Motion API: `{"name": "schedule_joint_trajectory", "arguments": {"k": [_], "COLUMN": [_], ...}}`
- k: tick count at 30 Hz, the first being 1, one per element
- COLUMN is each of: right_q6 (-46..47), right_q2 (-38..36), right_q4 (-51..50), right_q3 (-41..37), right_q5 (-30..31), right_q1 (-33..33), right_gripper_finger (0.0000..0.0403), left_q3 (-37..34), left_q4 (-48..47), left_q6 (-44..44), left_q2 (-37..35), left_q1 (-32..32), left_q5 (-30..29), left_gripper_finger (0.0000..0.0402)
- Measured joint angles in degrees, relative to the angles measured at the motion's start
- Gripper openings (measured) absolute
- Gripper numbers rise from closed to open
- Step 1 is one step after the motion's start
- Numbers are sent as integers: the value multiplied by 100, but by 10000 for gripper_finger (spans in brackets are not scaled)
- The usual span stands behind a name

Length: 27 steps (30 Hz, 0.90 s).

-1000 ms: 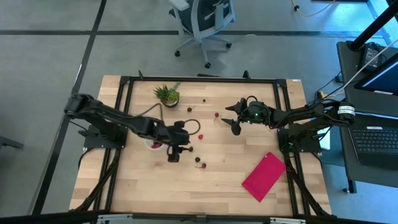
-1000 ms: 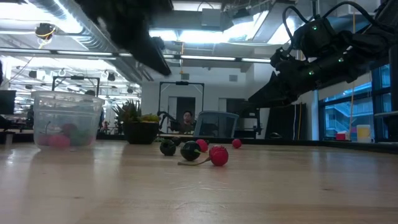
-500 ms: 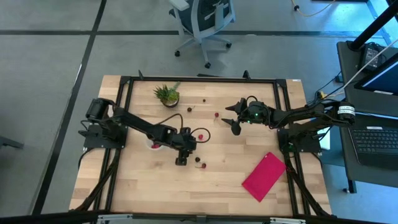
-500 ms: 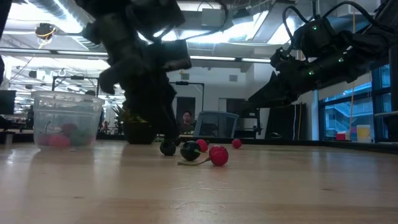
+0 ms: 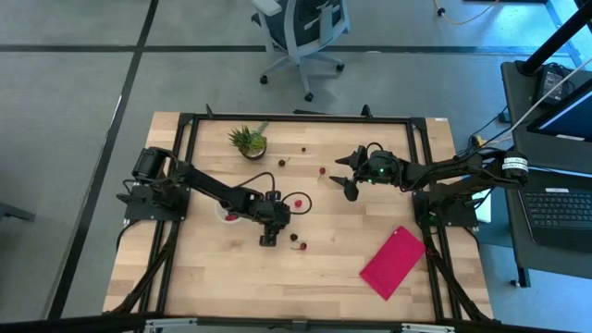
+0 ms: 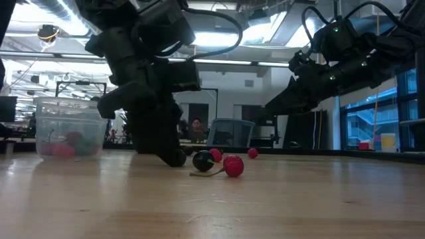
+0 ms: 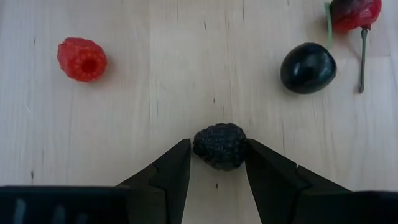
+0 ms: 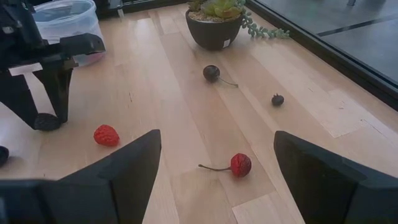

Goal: Pick and placing Produce into tupperware
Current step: Put the blackberry into the transparent container

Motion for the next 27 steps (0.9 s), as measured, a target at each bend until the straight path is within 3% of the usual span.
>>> {"name": "schedule_joint_trajectory", "arguments": {"k": [19, 27], "right_q6": [0, 0], "right_q2": [0, 0], "right_q4": [0, 0], "right_q3": [0, 0], "right_q5": [0, 0], "right_q1": [0, 0], "right_gripper_finger": [314, 314], "left_q3": [-15, -11], "left_q4": [248, 236], "left_q6": [-103, -100], "left_q2": [7, 4], "left_q1": [-19, -17], "left_q5": [-1, -2], "left_gripper_finger": [142, 95]}}
